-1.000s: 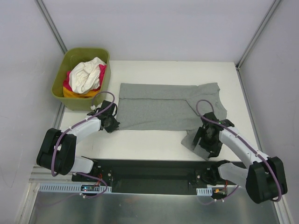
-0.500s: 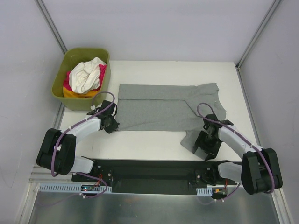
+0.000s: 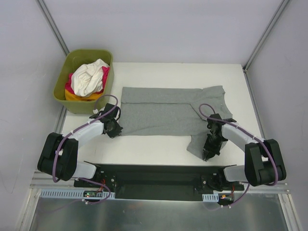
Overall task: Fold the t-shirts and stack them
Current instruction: Grap the side of the flattened tshirt closest away from the robot with both arms, then fold the other side of the tshirt into a rectangle
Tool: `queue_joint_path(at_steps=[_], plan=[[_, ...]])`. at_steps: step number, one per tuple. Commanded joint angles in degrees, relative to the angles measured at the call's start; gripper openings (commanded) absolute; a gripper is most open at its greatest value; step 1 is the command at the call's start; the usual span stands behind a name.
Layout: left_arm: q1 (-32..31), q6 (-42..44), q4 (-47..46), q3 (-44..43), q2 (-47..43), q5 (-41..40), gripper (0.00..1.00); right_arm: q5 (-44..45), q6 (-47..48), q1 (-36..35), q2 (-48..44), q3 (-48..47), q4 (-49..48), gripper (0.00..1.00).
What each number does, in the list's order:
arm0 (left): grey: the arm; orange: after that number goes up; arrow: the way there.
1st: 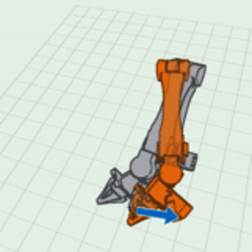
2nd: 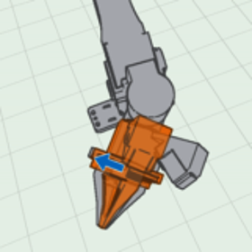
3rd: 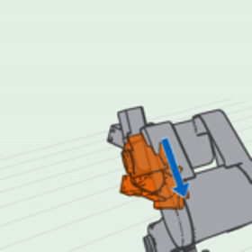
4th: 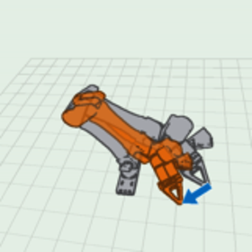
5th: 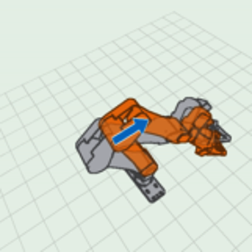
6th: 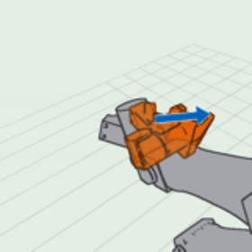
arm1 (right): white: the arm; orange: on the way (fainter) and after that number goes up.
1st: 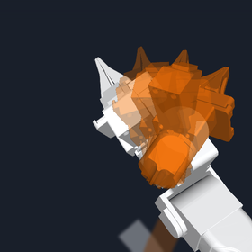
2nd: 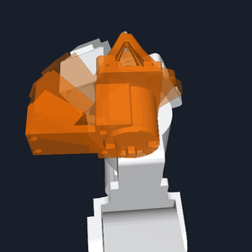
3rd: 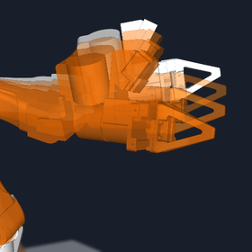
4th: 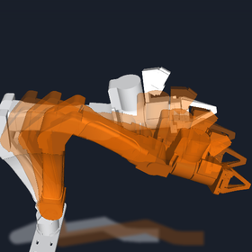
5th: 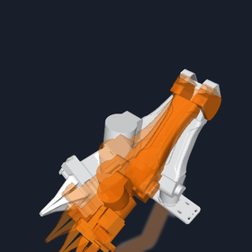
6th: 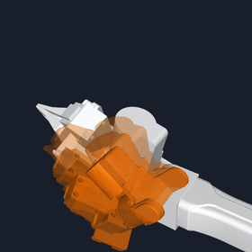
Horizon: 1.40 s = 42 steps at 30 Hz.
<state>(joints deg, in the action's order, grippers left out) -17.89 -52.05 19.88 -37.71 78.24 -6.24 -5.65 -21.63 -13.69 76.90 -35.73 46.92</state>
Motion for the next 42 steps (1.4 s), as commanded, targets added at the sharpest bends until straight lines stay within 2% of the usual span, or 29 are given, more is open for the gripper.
queue_joint_path(at_steps=[1,11,18,24,30,42], plan=[[0.5,-0.2,3.8,-0.7,-1.9,-0.9,0.0,1.9,1.0,0.2,-1.4,-2.8,-0.8,0.01],[0.6,-1.2,5.3,2.3,-6.2,-0.1,0.0,7.0,1.2,0.5,-16.2,-7.0,14.2,0.01],[0.5,-2.4,6.3,4.8,-9.8,2.4,0.0,7.2,0.4,0.6,-24.7,-6.6,18.9,0.01],[0.5,-3.8,7.6,9.0,-18.0,5.6,0.0,6.4,1.2,0.6,-28.3,-6.4,21.4,0.0],[0.5,-4.2,8.3,8.5,-23.6,5.0,0.0,6.6,3.9,0.8,-26.3,-8.3,19.1,0.0],[0.6,-0.5,8.2,-6.6,-9.3,0.9,0.0,6.2,11.5,6.0,-8.5,-28.2,7.8,0.01]])
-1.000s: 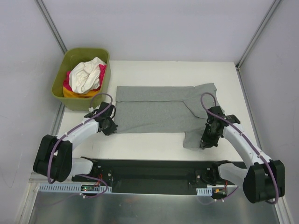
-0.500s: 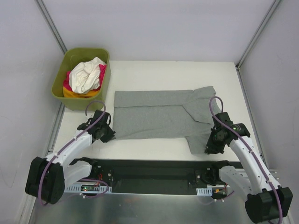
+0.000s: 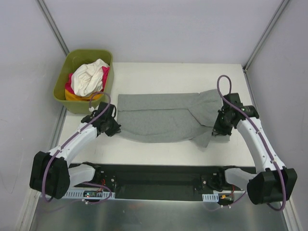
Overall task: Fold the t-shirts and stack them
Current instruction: Fold the other side of the tshirt into a rectangle
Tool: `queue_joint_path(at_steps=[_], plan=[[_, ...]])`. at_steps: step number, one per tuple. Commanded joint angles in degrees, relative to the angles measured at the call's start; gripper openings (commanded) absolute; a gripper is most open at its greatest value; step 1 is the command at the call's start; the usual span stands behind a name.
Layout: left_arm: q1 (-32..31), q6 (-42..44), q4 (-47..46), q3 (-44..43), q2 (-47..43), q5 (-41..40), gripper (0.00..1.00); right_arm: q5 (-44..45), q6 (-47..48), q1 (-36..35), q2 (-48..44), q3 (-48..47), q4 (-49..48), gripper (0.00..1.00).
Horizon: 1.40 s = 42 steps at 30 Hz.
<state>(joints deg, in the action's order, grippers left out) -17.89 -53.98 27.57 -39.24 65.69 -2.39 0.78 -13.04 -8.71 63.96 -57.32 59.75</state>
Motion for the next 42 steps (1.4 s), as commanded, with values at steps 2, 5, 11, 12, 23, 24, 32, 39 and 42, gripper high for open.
queue_joint_path(at_steps=[2,5,11,12,23,24,32,39,42], plan=[[0.6,2.0,0.6,-7.8,4.6,-3.8,0.0,-2.4,3.3,2.0,6.9,-10.5,-6.6,0.01],[1.2,1.8,0.6,-10.1,6.4,-6.4,0.0,-3.2,2.9,3.0,10.9,-14.1,-9.6,0.01],[2.3,1.0,0.6,-13.9,9.9,-8.1,0.0,-2.0,3.2,4.4,18.4,-24.0,-11.9,0.01],[2.4,1.0,0.6,-14.6,11.2,-8.3,0.0,-1.9,3.4,4.7,19.3,-25.9,-12.0,0.01],[2.5,1.9,0.6,-24.2,20.0,-13.7,0.0,-1.1,6.8,5.7,31.4,-36.4,-13.0,0.01],[2.5,2.4,0.6,-25.0,20.8,-14.0,0.0,-1.1,6.9,5.7,32.2,-37.3,-13.0,0.01],[2.5,2.9,0.6,-31.1,28.4,-14.0,0.0,0.9,8.3,5.8,43.2,-45.7,-14.3,0.05],[2.5,3.6,0.6,-35.1,30.4,-12.0,0.5,-0.3,7.4,5.9,58.0,-60.3,-11.7,0.27],[2.1,4.0,0.6,-35.5,29.1,-10.6,0.75,-3.4,7.7,6.0,60.6,-64.4,-11.6,0.69]])
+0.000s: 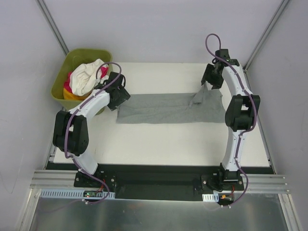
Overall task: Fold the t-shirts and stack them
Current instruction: Fold the other side of the tshirt into a rectangle
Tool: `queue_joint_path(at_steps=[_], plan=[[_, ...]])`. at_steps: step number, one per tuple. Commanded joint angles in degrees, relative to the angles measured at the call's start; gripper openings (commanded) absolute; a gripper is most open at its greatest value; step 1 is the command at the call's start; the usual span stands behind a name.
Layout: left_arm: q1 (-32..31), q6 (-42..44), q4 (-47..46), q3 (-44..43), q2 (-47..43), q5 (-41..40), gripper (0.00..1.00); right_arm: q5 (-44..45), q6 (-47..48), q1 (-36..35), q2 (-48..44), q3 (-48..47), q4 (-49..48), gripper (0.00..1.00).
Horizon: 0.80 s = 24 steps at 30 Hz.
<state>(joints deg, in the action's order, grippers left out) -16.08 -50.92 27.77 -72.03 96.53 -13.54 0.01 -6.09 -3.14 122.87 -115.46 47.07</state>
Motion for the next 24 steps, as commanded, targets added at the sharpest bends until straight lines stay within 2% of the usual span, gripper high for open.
queue_joint_path(at_steps=[1,3,7,11,15,20,24], plan=[[-0.1,1.1,0.4,-2.9,-2.1,0.5,0.8,-3.3,0.8,0.3,0.8,-6.0,0.8,0.78],[-1.1,1.9,0.4,-3.2,-3.1,0.4,0.89,-3.5,1.8,0.3,-1.0,-4.1,-0.4,0.99],[-4.7,3.2,0.3,-3.6,-4.3,0.2,0.99,-5.9,2.6,0.4,-8.8,6.3,-4.6,1.0],[-6.6,3.9,0.3,-3.8,-4.5,1.5,0.99,-12.5,0.2,0.4,-15.8,21.9,-8.9,0.99],[-8.2,4.4,0.3,-3.4,-4.5,3.6,0.99,-16.1,-2.3,0.1,-18.5,30.6,-13.9,0.99],[-8.7,4.2,0.3,-1.1,-5.5,5.7,0.99,-18.6,-3.0,-1.0,-14.9,29.4,-15.3,1.0],[-8.7,3.8,0.4,3.5,-8.0,5.3,0.99,-18.3,-3.5,-3.3,-10.2,23.9,-15.4,0.99]])
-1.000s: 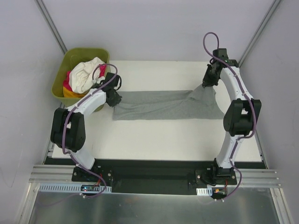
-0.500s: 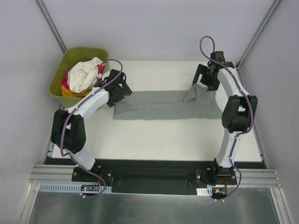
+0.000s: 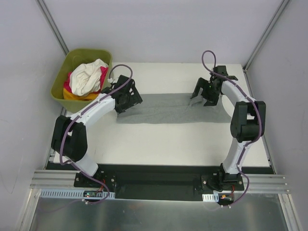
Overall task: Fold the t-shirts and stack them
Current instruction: Fold the other side of the tshirt into a rectangle
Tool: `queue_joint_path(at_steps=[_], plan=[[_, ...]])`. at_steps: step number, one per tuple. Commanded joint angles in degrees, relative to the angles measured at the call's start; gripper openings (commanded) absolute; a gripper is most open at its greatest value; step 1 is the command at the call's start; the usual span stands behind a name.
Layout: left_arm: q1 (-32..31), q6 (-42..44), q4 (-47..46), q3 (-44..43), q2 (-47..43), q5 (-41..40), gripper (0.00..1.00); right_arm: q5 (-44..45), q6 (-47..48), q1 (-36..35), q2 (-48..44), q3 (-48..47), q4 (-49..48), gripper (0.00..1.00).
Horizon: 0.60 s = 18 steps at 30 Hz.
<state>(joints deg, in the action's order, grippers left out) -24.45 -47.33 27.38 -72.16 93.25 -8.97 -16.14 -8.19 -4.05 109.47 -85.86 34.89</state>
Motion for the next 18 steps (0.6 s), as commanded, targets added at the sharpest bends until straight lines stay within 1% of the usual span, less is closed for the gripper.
queue_joint_path(at_steps=[1,3,4,5,9,11,14,15,17,18], plan=[[-0.3,0.0,0.7,4.4,-6.0,0.6,0.99,-2.1,-1.5,-2.9,5.6,-8.5,-3.3,1.0],[-0.3,-0.2,0.7,6.6,-7.3,0.7,0.99,-1.3,-2.2,-4.4,8.3,-11.9,-3.4,1.0],[-0.3,-0.3,0.7,7.2,-8.3,0.5,0.99,-1.1,-2.3,-4.9,9.6,-15.7,-3.1,1.0],[-0.3,-0.4,0.7,8.4,-9.0,0.4,0.99,-1.0,-2.4,-5.5,12.7,-17.5,-2.8,1.0],[-0.3,-0.4,0.8,10.0,-12.6,-0.2,0.99,-0.6,-4.2,-8.3,18.8,-26.7,-2.6,0.99],[-0.3,-0.2,0.8,10.5,-13.6,-0.5,0.99,-1.5,-4.9,-9.0,20.9,-30.8,-4.5,1.0],[-0.3,0.1,0.8,10.8,-14.9,-0.9,0.99,-2.7,-4.3,-10.4,20.4,-32.5,-7.0,1.0],[-0.3,0.2,0.9,11.0,-15.3,-1.0,1.0,-2.3,-3.6,-10.9,18.8,-32.1,-7.4,1.0],[-0.3,0.1,0.8,11.2,-15.3,-0.8,0.99,-0.8,-1.2,-11.1,16.2,-30.1,-7.6,0.99],[-0.3,0.1,0.8,11.2,-15.0,-0.7,0.99,1.9,-0.7,-11.2,13.0,-26.5,-7.5,1.0]])
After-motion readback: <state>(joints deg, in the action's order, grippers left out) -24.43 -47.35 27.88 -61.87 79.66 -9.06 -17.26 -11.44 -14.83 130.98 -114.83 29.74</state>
